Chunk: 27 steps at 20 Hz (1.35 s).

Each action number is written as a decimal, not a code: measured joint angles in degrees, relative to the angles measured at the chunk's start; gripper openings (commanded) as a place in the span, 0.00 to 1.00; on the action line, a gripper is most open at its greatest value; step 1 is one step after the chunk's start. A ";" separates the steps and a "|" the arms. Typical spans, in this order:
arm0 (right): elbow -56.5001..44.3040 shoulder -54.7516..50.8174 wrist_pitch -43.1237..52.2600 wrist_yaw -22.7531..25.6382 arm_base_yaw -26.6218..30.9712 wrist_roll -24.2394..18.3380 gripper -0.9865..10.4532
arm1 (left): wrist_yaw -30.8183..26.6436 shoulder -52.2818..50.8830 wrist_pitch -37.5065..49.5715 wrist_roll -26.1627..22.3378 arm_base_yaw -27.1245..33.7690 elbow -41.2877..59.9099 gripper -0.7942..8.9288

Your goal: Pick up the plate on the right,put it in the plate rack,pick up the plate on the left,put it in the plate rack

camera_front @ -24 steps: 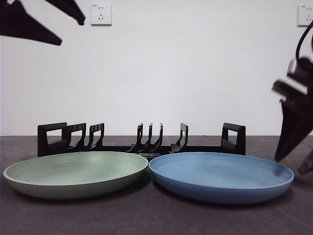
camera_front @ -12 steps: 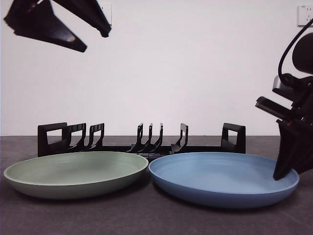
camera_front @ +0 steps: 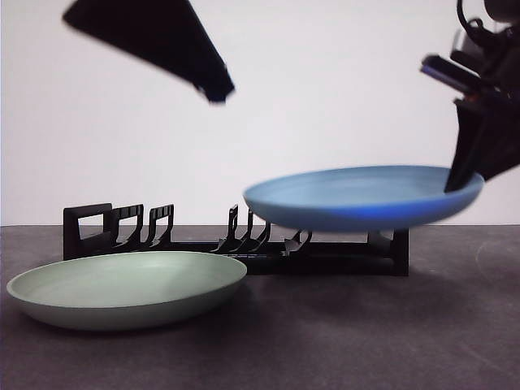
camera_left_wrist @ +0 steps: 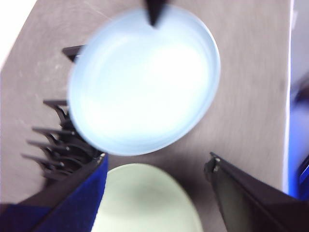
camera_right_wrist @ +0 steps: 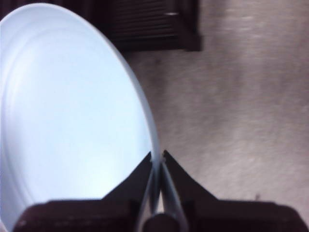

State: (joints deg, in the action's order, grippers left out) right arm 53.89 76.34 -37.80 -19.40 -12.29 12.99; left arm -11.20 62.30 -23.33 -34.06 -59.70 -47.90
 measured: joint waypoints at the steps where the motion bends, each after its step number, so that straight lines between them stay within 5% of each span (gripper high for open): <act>1: 1.57 0.00 -1.95 -0.17 -0.83 -0.28 0.07 | -1.88 1.60 -0.31 -2.80 -1.66 0.00 0.44; 8: 5.05 -0.02 -8.15 -5.99 -3.13 -2.12 0.07 | -2.38 9.55 -0.57 -8.85 -5.09 0.00 0.43; 13: 5.05 0.00 -9.07 -8.50 -3.13 -3.21 0.07 | -2.43 11.61 1.29 -9.22 -5.09 0.00 0.07; 18: 5.05 0.04 -9.33 -8.44 -3.13 -3.72 0.08 | -2.19 11.85 1.95 -11.41 -5.35 -0.02 0.07; 20: 5.05 0.04 -9.25 -8.48 -3.13 -4.04 0.14 | -2.21 11.85 1.99 -11.93 -5.35 -0.02 0.07; 23: 5.44 -0.02 -8.50 -9.01 -3.13 -4.76 0.38 | -1.88 11.87 1.86 -10.88 -5.35 -0.02 0.07; 27: 5.51 -3.74 -2.64 -8.68 -2.71 -4.76 0.39 | -2.73 11.91 2.78 -5.40 -5.29 -0.02 0.07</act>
State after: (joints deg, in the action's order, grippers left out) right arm 59.40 72.60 -40.45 -28.08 -15.00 8.23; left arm -13.93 74.22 -20.56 -39.46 -64.99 -47.92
